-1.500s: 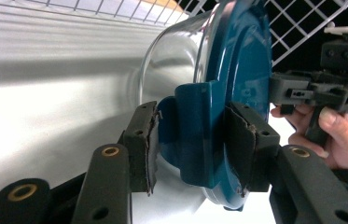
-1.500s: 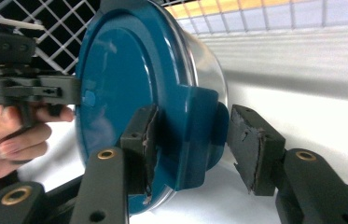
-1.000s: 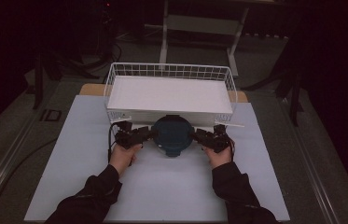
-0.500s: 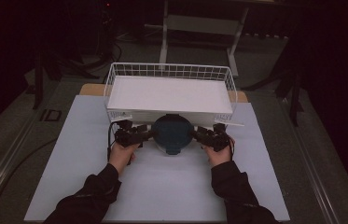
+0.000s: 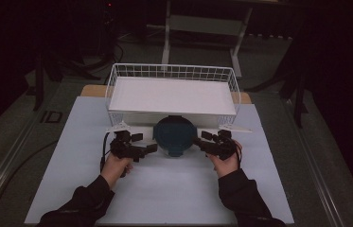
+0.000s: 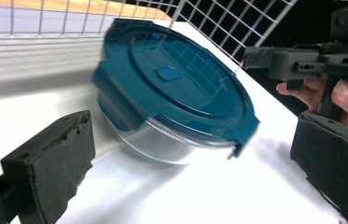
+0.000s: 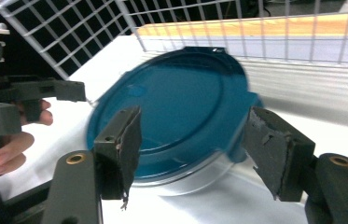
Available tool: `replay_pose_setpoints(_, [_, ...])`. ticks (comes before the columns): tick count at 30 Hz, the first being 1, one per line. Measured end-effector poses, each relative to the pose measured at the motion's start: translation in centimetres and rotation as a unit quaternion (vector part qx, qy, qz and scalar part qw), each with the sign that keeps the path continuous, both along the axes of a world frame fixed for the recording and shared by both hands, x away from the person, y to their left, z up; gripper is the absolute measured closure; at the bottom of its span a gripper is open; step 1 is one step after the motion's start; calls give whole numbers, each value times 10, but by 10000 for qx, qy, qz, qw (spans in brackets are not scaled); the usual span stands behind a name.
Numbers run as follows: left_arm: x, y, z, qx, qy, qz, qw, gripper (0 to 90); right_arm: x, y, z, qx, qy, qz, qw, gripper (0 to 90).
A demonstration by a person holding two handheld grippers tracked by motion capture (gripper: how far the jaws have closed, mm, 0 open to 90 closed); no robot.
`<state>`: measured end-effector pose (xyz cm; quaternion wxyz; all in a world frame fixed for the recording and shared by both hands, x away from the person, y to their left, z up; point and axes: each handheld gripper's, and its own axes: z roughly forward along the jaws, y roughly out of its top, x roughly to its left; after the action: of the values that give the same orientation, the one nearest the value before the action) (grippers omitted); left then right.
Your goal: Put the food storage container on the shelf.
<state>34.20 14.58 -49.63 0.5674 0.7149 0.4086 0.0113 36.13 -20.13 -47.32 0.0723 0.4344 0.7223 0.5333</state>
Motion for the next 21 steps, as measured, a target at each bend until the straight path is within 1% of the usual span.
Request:
replay_pose_setpoints(2, [-6,0,2,3,0,-108,9999,2,-7,3,3,14,10,104,9999,390])
replay_pose_setpoints(4, [-12,0,5,71,-42,-182,9998,2,-12,6,5,-23,16,189,9998,423])
replay_pose_setpoints(6, [-18,0,7,123,-111,-204,9997,2,-19,10,7,-57,-10,292,9996,450])
replay_pose_setpoints(7, [-20,1,8,113,-111,-225,9996,2,-23,12,8,-75,-9,374,9993,460])
replay_pose_setpoints(9, [-27,1,9,141,-154,-258,9994,2,-30,15,10,-79,-23,456,9989,525])
replay_pose_setpoints(10, [-29,1,9,131,-146,-264,9995,1,-33,18,10,-76,-9,517,9986,534])
replay_pose_setpoints(11, [-32,2,9,119,-179,-251,9995,2,-36,20,10,-101,2,561,9984,577])
replay_pose_setpoints(12, [-36,2,10,171,-204,-253,9993,2,-38,21,9,-113,23,593,9982,591])
replay_pose_setpoints(13, [-39,2,10,179,-221,-249,9993,2,-41,24,7,-148,58,637,9978,620])
replay_pose_setpoints(16, [-47,3,12,162,-313,-246,9991,2,-45,28,3,-176,110,715,9972,716])
replay_pose_setpoints(17, [-49,3,12,177,-343,-241,9990,2,-47,31,0,-208,151,773,9967,815])
replay_pose_setpoints(18, [-51,4,13,224,-380,-242,9987,2,-47,32,-1,-221,161,789,9965,849])
replay_pose_setpoints(19, [-53,4,13,227,-398,-237,9987,1,-47,34,-4,-238,196,798,9963,897])
replay_pose_setpoints(21, [-57,4,14,263,-439,-223,9984,2,-47,38,-9,-250,316,887,9952,899])
